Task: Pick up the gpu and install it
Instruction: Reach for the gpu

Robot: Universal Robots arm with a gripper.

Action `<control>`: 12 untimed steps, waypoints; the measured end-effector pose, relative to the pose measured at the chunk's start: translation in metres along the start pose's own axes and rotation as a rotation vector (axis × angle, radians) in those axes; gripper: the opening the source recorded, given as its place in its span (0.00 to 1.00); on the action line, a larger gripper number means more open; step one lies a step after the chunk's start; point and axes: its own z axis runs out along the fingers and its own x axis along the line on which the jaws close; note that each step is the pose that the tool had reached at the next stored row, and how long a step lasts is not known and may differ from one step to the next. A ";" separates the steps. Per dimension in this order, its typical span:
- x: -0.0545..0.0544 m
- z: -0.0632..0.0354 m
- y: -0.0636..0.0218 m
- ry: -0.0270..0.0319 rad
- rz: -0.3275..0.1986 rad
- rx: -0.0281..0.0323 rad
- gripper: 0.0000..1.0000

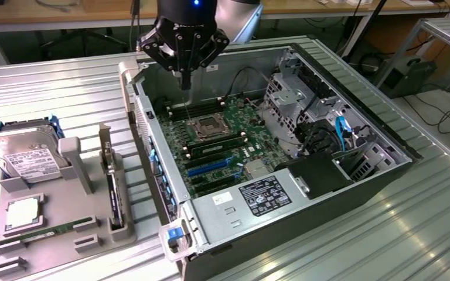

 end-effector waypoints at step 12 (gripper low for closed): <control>0.018 -0.0005 -0.0013 0.0000 0.000 0.0000 0.11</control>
